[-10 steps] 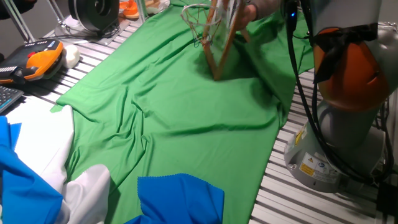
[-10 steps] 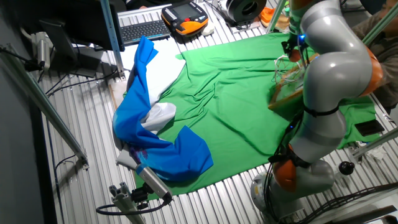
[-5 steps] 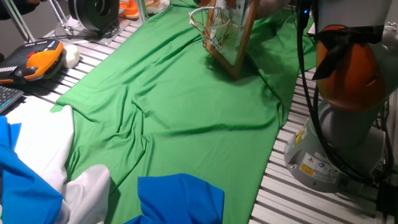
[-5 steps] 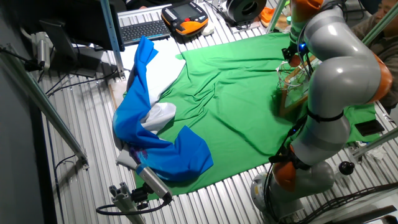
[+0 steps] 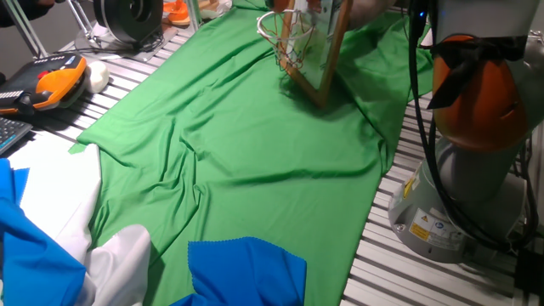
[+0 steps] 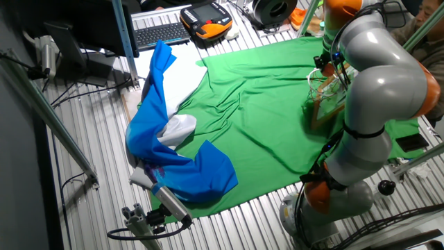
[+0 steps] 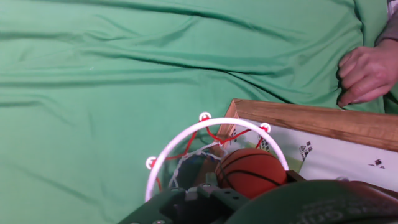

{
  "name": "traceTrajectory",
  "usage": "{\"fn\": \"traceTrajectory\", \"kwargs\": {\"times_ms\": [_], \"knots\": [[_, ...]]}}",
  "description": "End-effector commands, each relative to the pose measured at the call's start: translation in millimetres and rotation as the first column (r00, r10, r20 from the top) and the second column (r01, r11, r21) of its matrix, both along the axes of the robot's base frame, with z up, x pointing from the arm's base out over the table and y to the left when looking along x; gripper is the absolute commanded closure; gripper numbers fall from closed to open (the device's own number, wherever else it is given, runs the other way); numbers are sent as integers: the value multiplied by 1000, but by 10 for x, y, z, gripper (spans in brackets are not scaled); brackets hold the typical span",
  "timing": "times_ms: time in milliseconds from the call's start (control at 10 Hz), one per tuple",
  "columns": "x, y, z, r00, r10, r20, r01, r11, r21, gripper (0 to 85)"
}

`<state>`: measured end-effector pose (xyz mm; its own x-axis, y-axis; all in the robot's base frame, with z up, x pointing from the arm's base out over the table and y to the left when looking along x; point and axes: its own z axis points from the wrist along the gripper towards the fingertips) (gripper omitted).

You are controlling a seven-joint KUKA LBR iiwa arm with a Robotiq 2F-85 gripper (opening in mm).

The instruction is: Grab a basketball, release it and shoot it into the basket

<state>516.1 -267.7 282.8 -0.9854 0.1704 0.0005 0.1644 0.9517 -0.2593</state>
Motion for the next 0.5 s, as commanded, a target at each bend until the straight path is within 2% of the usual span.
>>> {"fn": "traceTrajectory", "kwargs": {"times_ms": [0,200,300,400], "knots": [[-1,0,-1,1000,-4,-1,4,1000,2,340],[0,1,-1,1000,-30,2,30,999,12,340],[0,3,0,998,-54,-12,54,998,13,170],[1,4,3,998,-63,-4,63,998,14,170]]}}
